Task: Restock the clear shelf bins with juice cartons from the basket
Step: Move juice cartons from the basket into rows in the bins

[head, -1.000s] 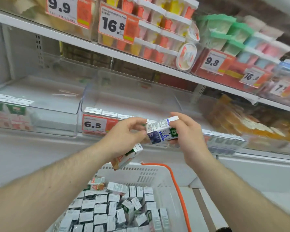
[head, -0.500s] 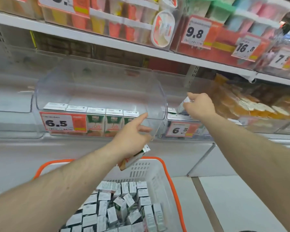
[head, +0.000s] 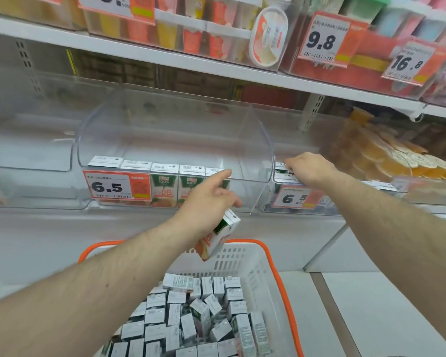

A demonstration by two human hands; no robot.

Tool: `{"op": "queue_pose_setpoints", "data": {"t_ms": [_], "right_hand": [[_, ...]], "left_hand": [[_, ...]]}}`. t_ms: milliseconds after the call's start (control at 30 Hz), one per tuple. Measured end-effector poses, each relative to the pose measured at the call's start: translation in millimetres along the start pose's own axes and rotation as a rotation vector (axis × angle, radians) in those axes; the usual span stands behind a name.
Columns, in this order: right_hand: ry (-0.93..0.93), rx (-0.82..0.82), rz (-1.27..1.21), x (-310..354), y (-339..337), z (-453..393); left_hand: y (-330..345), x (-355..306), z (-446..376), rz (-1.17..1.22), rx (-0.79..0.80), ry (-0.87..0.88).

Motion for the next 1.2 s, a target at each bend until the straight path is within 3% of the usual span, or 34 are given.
{"op": "queue_pose_setpoints", "data": {"t_ms": [133, 267, 333, 400, 467, 567, 733, 1000, 1200], "right_hand": [[0.063, 0.017, 0.136, 7, -3, 12], [-0.144, -0.573, 0.060, 32, -13, 49], [-0.310, -0.719, -0.143, 59, -10, 78], [-0.382, -0.604, -0.468, 93, -2, 108], [-0.385, -0.345, -0.717, 125, 7, 135], [-0.383, -0.105, -0.751, 159, 19, 164], [-0.416, -0.202, -0.566, 181, 32, 176], [-0.406, -0.283, -0.681, 170, 29, 176], [-0.403, -0.291, -0.862, 160, 22, 178]], "left_hand": [[-8, 7, 15, 0.281, -0.039, -0.177], [-23, 18, 31, 0.482, -0.074, -0.286], [-33, 19, 39, 0.553, -0.095, -0.331], [-41, 18, 46, 0.597, -0.093, -0.361], [-47, 15, 54, 0.626, -0.091, -0.360], [-52, 12, 59, 0.606, -0.089, -0.322], [-56, 8, 63, 0.487, -0.124, -0.163], [-82, 5, 67, 0.379, -0.051, 0.210], [-77, 28, 63, -0.356, -0.057, 0.438]]}}
Point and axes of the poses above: each hand's wrist, its own z-axis away from the middle knuckle, its own y-axis out of the palm, x = y × z, the point moved 1 cm from there along -z, towards the middle knuckle, and after that the axes turned 10 degrees about -y, right-handed, at the moved point
